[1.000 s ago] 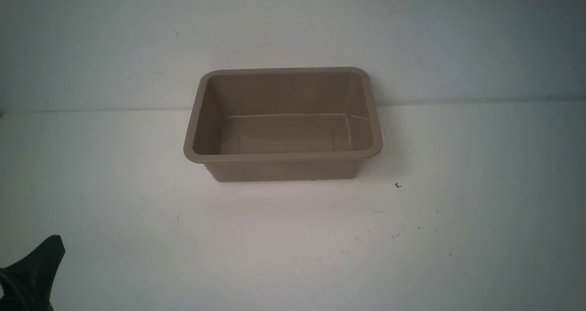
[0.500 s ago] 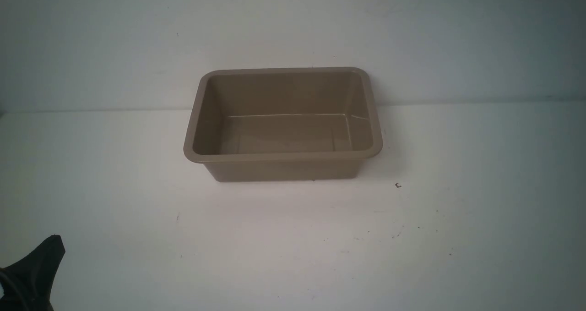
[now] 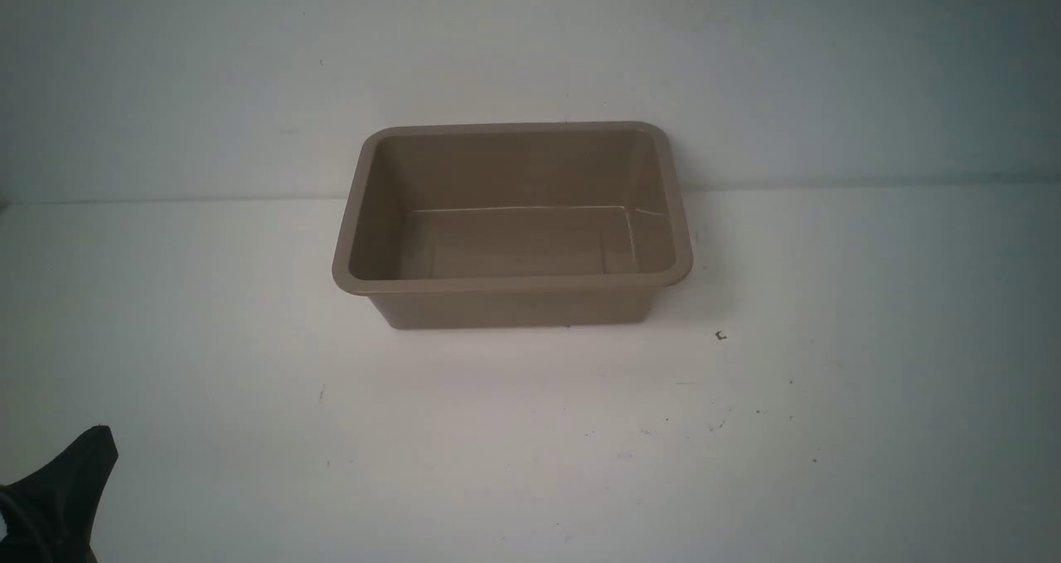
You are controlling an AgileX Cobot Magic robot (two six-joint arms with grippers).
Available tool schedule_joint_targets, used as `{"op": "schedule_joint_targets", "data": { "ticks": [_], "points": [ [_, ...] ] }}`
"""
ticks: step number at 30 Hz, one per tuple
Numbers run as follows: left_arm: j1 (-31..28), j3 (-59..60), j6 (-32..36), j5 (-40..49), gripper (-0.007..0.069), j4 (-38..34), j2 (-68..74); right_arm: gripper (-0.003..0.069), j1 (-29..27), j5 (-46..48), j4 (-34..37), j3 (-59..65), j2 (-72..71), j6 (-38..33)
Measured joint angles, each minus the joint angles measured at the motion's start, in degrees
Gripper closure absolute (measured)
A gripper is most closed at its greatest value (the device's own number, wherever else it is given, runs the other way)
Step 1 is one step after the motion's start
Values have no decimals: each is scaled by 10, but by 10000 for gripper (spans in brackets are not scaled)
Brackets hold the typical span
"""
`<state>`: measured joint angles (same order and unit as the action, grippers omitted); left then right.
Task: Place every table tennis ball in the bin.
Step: Use the right arm to clamp the table tennis ball closest to it
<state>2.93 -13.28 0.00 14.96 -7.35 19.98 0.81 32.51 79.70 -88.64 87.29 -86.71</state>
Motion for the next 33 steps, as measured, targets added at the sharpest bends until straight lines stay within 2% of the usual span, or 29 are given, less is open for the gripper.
{"op": "schedule_joint_targets", "data": {
  "ticks": [33],
  "points": [
    [0, 0, 0, 0, 41, 7, 0, 250, 0, 30, 0, 0, 0, 2]
  ]
}}
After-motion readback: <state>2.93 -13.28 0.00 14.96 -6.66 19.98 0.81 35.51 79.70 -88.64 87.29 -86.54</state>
